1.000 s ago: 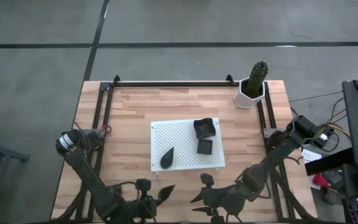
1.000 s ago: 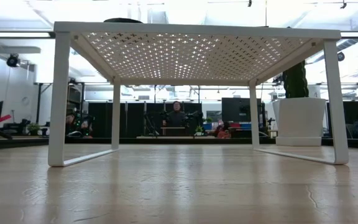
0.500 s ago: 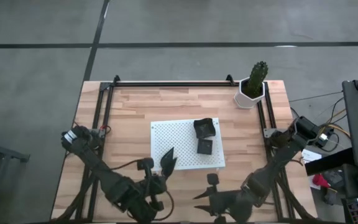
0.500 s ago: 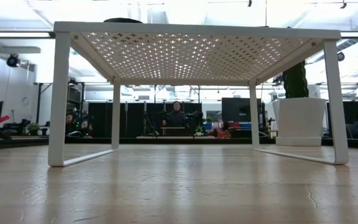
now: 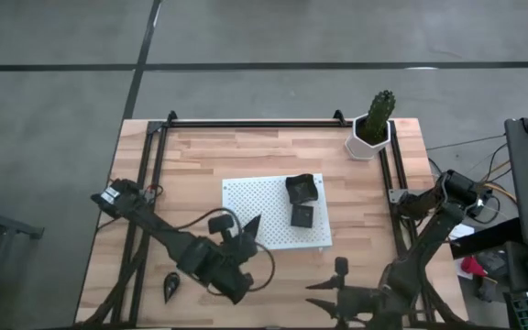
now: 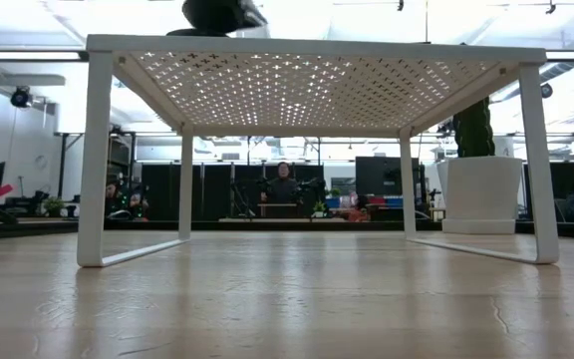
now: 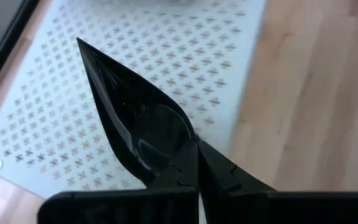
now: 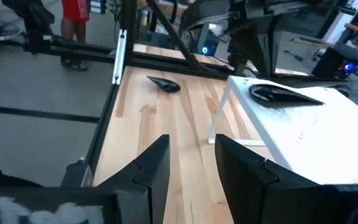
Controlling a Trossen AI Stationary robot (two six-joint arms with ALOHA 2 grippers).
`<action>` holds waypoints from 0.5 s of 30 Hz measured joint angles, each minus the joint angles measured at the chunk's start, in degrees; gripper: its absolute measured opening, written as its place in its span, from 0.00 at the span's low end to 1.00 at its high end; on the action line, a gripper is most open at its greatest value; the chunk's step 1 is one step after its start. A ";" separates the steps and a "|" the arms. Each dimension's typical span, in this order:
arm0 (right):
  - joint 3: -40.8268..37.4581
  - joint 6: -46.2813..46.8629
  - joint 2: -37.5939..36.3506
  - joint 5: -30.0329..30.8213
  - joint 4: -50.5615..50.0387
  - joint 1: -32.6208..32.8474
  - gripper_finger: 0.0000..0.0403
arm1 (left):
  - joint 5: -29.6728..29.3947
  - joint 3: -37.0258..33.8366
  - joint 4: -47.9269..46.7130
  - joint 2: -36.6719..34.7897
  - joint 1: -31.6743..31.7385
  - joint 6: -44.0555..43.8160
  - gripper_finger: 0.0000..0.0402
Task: Pick & Place Mini shaped plates
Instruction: Stack the drop-shaped plate on the other drop-shaped plate on the shelf
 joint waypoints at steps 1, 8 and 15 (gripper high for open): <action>-1.43 -0.02 -0.74 -0.02 1.73 0.26 0.31 | 0.14 0.00 -0.46 0.00 0.39 -0.08 0.00; -10.94 -0.72 -6.41 -0.04 11.93 0.73 0.31 | 2.18 -0.13 -3.99 -0.02 2.80 -1.76 0.00; -18.23 -1.93 -11.53 -0.04 16.15 1.21 0.31 | 2.42 -0.20 -4.08 -0.02 3.17 -2.57 0.00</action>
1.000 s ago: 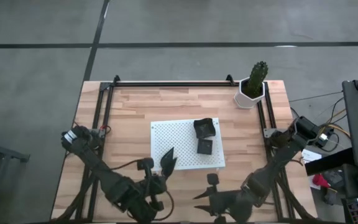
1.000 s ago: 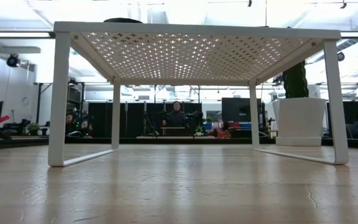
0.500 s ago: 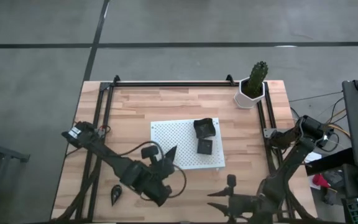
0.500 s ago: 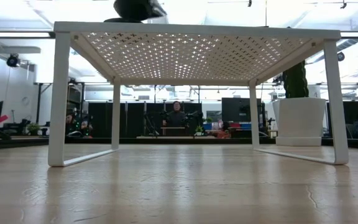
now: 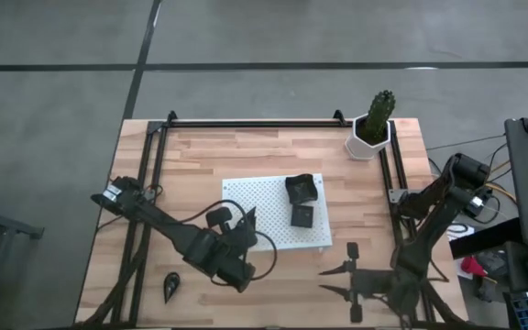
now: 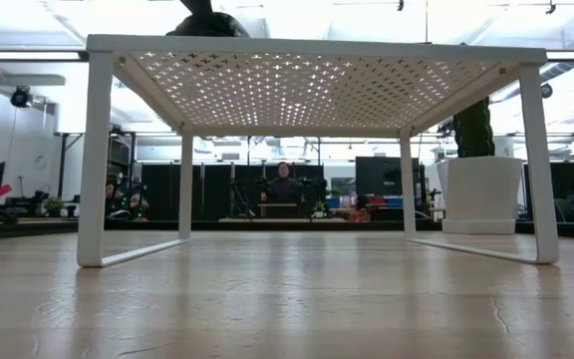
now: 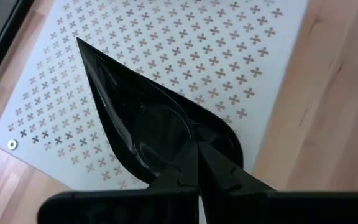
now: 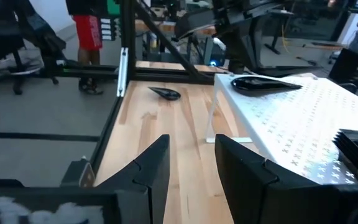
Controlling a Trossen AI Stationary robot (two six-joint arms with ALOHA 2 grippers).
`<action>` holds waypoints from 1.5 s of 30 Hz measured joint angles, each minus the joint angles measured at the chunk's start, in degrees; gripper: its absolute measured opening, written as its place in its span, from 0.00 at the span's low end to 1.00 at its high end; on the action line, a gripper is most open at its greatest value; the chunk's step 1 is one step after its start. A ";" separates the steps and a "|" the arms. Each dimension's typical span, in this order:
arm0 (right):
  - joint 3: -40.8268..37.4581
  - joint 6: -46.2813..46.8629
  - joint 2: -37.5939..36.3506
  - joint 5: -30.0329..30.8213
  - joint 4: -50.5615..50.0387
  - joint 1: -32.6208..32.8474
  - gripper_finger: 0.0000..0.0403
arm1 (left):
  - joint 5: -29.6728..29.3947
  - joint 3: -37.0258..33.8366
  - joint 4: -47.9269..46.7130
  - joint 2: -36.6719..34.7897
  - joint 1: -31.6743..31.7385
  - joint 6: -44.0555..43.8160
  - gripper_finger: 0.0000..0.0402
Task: Pick & Place Mini shaped plates
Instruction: Stack the drop-shaped plate on the other drop-shaped plate on the shelf
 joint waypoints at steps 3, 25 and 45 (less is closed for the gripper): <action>-2.81 -0.92 -1.72 0.02 2.45 -0.04 0.31 | 1.47 0.00 0.03 0.00 0.35 -0.49 0.00; -12.15 5.02 -8.27 1.90 4.32 -0.02 0.31 | 7.23 -1.85 3.84 -0.02 0.65 -0.96 0.00; -12.15 4.19 -8.23 1.90 4.57 -0.02 0.31 | 7.10 -2.75 5.26 -0.02 0.63 1.42 0.24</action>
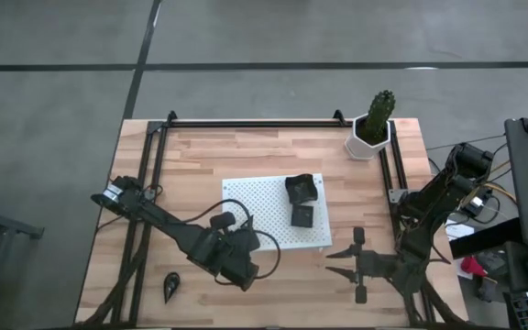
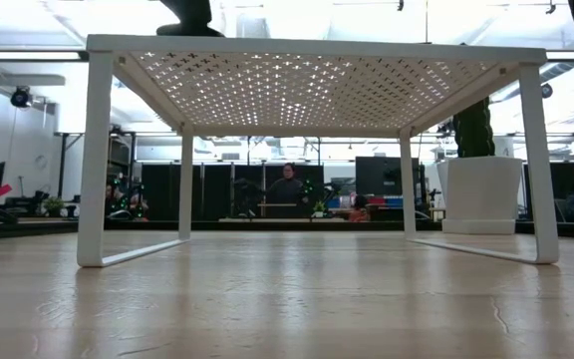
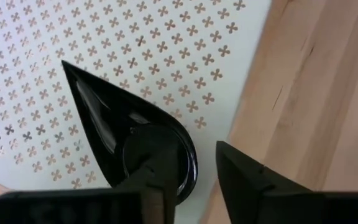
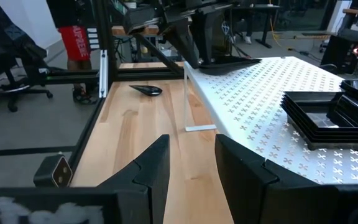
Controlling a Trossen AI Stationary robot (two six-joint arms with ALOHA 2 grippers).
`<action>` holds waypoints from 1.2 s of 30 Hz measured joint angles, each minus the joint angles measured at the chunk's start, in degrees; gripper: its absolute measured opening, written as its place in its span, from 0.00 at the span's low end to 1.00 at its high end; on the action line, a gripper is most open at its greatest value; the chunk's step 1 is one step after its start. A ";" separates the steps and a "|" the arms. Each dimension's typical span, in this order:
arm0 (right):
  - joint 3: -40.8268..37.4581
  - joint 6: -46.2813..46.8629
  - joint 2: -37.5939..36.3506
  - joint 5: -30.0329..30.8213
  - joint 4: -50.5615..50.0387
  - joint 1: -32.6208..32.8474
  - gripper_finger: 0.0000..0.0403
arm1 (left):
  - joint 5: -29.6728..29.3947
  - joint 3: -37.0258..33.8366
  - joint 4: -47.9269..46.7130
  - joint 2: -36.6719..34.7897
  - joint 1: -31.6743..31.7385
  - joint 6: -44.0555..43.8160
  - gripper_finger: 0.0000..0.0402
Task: Pick & Place Mini shaped plates
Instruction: Stack the drop-shaped plate on the other drop-shaped plate on the shelf
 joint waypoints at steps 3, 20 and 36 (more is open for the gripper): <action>0.00 0.02 0.00 0.00 -0.01 0.00 0.31 | -0.15 0.45 0.05 0.00 0.00 1.17 0.30; 0.00 0.22 0.00 -0.68 -0.04 0.00 0.31 | 2.30 2.63 -1.22 -0.11 -12.83 15.16 0.36; 0.00 0.46 0.00 9.28 -0.02 -0.02 0.31 | 4.60 -10.45 -1.71 -0.11 -28.57 -3.32 0.35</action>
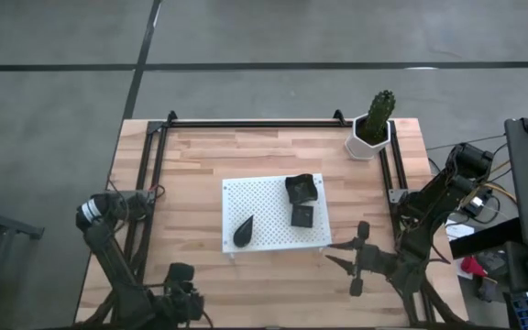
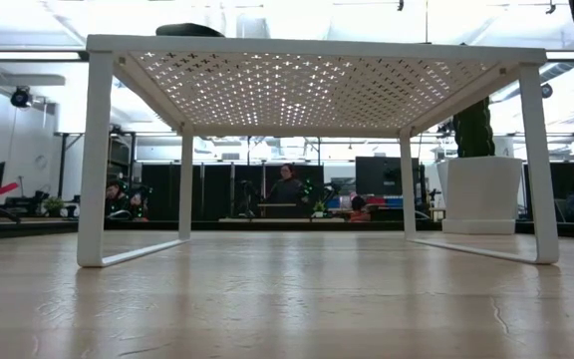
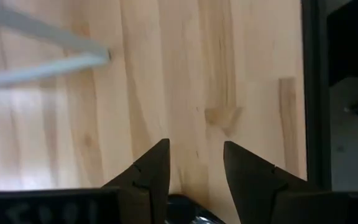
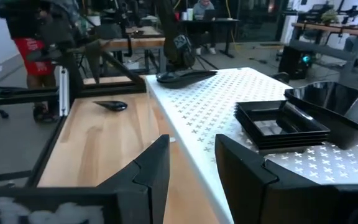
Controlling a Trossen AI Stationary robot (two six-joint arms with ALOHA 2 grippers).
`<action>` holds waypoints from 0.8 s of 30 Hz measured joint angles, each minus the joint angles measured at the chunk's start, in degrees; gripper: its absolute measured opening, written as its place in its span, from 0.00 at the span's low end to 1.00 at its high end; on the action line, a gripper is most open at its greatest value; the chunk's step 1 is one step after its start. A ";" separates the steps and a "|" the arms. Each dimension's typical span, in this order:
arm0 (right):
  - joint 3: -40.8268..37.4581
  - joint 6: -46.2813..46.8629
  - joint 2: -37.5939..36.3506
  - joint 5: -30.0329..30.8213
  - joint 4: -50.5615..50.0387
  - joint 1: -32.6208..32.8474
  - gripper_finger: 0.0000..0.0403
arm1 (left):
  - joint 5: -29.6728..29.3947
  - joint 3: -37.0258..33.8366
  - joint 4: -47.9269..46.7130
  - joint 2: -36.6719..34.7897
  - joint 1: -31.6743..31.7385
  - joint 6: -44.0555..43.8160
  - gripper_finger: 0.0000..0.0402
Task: Pick & Place Mini shaped plates
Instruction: Stack the drop-shaped plate on the other drop-shaped plate on the shelf
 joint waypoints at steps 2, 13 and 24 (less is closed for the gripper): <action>0.00 0.09 0.00 0.21 0.00 0.00 0.31 | 1.73 -1.41 0.86 0.00 -0.63 -2.70 0.35; 0.00 1.31 -0.04 2.17 -0.02 0.00 0.31 | 13.46 -7.15 6.78 0.00 -3.09 -13.24 0.35; 0.00 1.31 -0.07 2.07 0.01 0.00 0.31 | 18.44 -12.12 6.81 0.00 -6.69 -15.28 0.30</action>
